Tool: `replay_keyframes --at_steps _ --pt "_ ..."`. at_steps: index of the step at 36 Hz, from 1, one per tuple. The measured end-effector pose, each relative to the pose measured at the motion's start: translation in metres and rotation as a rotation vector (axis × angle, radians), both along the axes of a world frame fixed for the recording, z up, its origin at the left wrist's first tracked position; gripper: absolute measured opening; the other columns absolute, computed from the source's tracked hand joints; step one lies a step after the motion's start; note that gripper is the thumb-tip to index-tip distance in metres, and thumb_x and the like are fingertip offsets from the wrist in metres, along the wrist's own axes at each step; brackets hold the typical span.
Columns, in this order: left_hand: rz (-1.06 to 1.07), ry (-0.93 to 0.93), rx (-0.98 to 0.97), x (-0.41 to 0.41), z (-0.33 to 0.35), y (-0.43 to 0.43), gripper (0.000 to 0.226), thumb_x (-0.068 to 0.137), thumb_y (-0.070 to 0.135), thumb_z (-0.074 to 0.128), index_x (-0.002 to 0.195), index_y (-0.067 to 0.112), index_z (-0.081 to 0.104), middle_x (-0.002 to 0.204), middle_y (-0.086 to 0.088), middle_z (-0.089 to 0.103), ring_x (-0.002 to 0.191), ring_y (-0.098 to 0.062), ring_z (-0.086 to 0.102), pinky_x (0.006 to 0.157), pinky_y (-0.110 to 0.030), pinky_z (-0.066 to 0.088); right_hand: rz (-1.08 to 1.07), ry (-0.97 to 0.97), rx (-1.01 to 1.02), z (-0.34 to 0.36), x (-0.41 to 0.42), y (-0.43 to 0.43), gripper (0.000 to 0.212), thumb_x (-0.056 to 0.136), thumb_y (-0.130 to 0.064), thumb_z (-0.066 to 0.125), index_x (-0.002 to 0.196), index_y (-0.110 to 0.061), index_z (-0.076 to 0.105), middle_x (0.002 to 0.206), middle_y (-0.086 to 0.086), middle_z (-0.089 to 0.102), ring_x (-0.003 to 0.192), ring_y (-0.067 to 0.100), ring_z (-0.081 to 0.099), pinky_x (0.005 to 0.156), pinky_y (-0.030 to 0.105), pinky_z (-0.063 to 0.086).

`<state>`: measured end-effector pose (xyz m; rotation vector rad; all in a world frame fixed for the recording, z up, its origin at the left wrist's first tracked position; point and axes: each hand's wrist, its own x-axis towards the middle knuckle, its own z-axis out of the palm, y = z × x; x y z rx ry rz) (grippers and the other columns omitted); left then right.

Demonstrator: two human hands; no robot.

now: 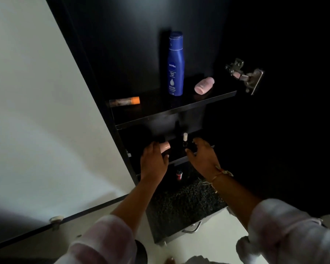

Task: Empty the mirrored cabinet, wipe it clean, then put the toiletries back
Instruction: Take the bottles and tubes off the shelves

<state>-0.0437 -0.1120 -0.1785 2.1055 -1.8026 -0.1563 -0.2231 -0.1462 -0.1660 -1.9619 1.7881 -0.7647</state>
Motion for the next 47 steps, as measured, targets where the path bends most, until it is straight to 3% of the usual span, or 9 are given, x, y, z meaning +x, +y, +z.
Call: replay_keyframes --at_steps 6,12,16,19,29,32,36,42,47 --pt "-0.041 -0.028 0.064 0.010 -0.003 -0.014 0.066 0.093 0.045 0.053 0.147 0.014 0.032 0.150 -0.006 0.037 0.136 -0.026 0.035 0.105 -0.040 0.036 0.025 -0.117 0.001 -0.008 0.005 -0.020 0.051 0.080 -0.030 0.070 0.124 -0.018 0.049 0.116 0.008 0.064 0.106 0.026 0.063 0.086 0.042 0.055" --pt "-0.050 -0.052 0.092 0.014 -0.006 -0.022 0.054 0.092 0.043 0.055 0.139 0.018 0.043 0.138 -0.005 0.049 0.127 -0.027 0.043 0.100 -0.041 0.038 0.120 -0.115 -0.039 -0.007 0.012 -0.035 0.051 0.081 -0.019 0.074 0.127 -0.013 0.055 0.119 0.007 0.064 0.108 0.023 0.062 0.089 0.023 0.046" --pt "-0.040 -0.089 0.098 0.015 -0.004 -0.025 0.048 0.091 0.041 0.056 0.134 0.019 0.047 0.133 -0.006 0.052 0.125 -0.028 0.045 0.098 -0.041 0.040 0.138 -0.126 -0.074 -0.011 0.016 -0.041 0.045 0.080 -0.013 0.073 0.123 -0.012 0.059 0.118 0.009 0.064 0.106 0.024 0.063 0.093 0.033 0.051" --pt "-0.027 -0.098 0.128 0.017 -0.006 -0.030 0.046 0.091 0.040 0.056 0.132 0.020 0.049 0.131 -0.006 0.055 0.126 -0.029 0.045 0.103 -0.041 0.038 0.128 -0.110 -0.079 -0.017 0.017 -0.046 0.027 0.079 -0.012 0.070 0.102 -0.019 0.058 0.101 0.006 0.065 0.090 0.026 0.066 0.081 0.041 0.055" --pt "-0.086 -0.028 0.086 0.008 0.009 -0.026 0.040 0.090 0.036 0.058 0.122 0.014 0.056 0.117 -0.011 0.063 0.111 -0.030 0.057 0.102 -0.041 0.036 0.132 -0.181 -0.003 -0.026 0.014 -0.050 0.016 0.083 -0.019 0.072 0.097 -0.016 0.066 0.092 0.004 0.073 0.085 0.018 0.070 0.078 0.036 0.057" --pt "-0.008 0.154 0.026 0.005 0.008 -0.017 0.037 0.081 0.045 0.063 0.106 0.018 0.061 0.103 -0.006 0.066 0.099 -0.026 0.060 0.095 -0.039 0.044 0.164 -0.281 -0.003 -0.019 0.013 -0.036 0.016 0.083 -0.020 0.074 0.094 -0.012 0.065 0.089 0.003 0.073 0.085 0.014 0.071 0.079 0.038 0.057" --pt "0.165 0.549 -0.037 -0.003 0.005 0.009 0.036 0.072 0.055 0.069 0.093 0.026 0.063 0.086 0.006 0.066 0.081 -0.012 0.064 0.074 -0.033 0.054 0.189 -0.395 0.009 -0.014 0.011 -0.009 0.022 0.083 -0.041 0.068 0.091 -0.021 0.061 0.083 -0.005 0.072 0.082 0.006 0.069 0.073 0.036 0.057" --pt "0.334 0.885 0.051 -0.024 -0.013 0.073 0.036 0.074 0.052 0.076 0.092 0.024 0.061 0.082 0.008 0.067 0.075 -0.006 0.066 0.062 -0.024 0.053 0.196 -0.328 -0.110 -0.020 0.007 0.042 0.021 0.083 -0.035 0.074 0.087 -0.018 0.062 0.079 -0.011 0.063 0.072 -0.008 0.059 0.062 0.004 0.040" --pt "0.484 0.915 0.260 -0.025 -0.071 0.121 0.053 0.073 0.057 0.074 0.100 0.014 0.062 0.090 -0.002 0.068 0.082 -0.020 0.066 0.064 -0.030 0.051 0.338 -0.278 0.105 -0.068 0.001 0.066 0.022 0.084 -0.036 0.072 0.094 -0.019 0.063 0.084 -0.007 0.067 0.071 0.003 0.065 0.063 0.026 0.055"
